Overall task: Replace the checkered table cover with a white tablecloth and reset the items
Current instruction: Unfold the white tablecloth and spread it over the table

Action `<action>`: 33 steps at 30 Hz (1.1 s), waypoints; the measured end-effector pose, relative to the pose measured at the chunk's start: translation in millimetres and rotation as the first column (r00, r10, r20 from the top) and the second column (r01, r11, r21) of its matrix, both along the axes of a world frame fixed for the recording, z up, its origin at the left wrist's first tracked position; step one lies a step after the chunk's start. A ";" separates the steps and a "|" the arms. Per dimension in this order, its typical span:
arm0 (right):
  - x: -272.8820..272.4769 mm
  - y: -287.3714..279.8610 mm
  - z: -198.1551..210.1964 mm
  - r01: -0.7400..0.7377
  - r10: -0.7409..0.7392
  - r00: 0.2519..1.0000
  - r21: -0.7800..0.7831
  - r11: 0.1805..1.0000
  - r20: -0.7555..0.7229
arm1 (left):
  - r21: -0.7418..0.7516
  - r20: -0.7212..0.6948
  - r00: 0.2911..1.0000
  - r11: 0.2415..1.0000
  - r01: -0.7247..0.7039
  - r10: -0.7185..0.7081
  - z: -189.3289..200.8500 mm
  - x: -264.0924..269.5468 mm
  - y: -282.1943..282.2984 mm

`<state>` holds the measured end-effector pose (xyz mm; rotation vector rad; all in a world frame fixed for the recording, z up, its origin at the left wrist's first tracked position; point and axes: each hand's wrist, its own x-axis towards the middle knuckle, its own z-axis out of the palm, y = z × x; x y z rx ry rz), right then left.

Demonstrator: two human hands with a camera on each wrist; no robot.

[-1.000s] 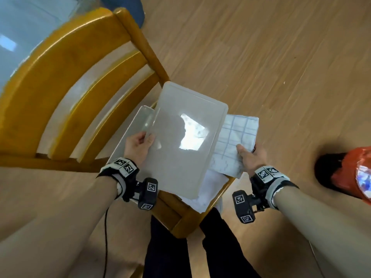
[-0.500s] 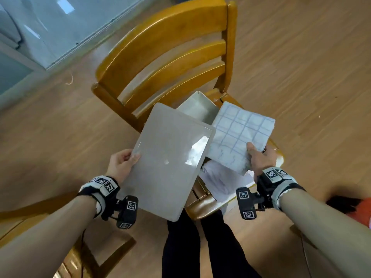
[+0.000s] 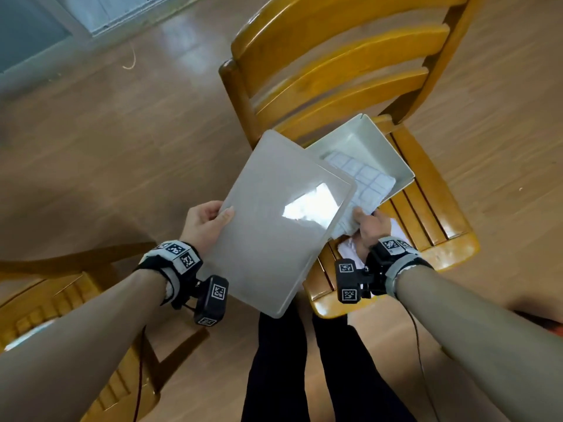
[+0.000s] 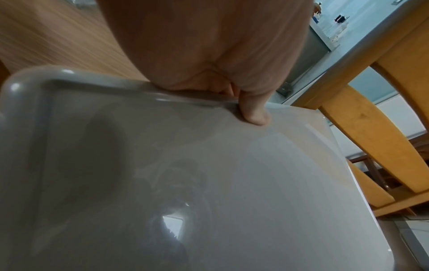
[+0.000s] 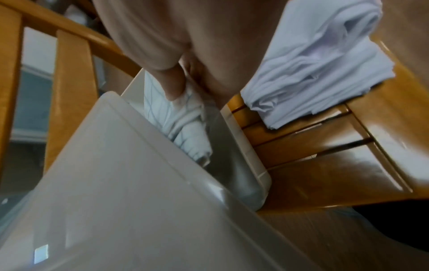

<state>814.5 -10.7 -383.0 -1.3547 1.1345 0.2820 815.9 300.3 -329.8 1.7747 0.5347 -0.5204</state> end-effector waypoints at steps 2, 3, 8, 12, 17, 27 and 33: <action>0.1 9.0 -1.0 -0.002 0.002 1.000 -0.003 1.000 0.013 | 0.013 -0.014 1.000 1.000 0.020 -0.020 -3.1 2.7 5.7; 1.2 12.3 4.3 -0.019 0.019 1.000 -0.017 1.000 0.020 | 0.018 -0.020 0.999 0.999 0.030 -0.029 -3.7 4.5 7.4; -1.9 1.3 21.1 -0.277 0.257 0.959 -0.199 0.940 -0.120 | 0.033 -0.035 0.995 0.995 0.096 -0.095 -3.9 11.6 6.5; -5.9 -14.3 22.0 -0.107 0.098 0.993 -0.135 0.985 -0.069 | 0.060 -0.063 0.985 0.984 0.165 -0.161 -1.3 19.6 -9.2; -12.6 -24.9 35.9 0.068 -0.064 0.997 0.104 0.992 -0.043 | 0.040 -0.062 0.981 0.981 0.188 -0.185 5.9 34.6 -43.9; -44.8 -63.3 30.2 -0.037 0.028 0.991 0.067 0.997 0.130 | 0.156 0.010 0.944 0.933 0.324 -0.329 14.8 78.1 -131.1; -42.4 -74.7 21.4 0.021 -0.026 0.989 0.031 0.999 0.148 | 0.173 -0.021 0.919 0.904 0.391 -0.393 -0.4 104.9 -160.5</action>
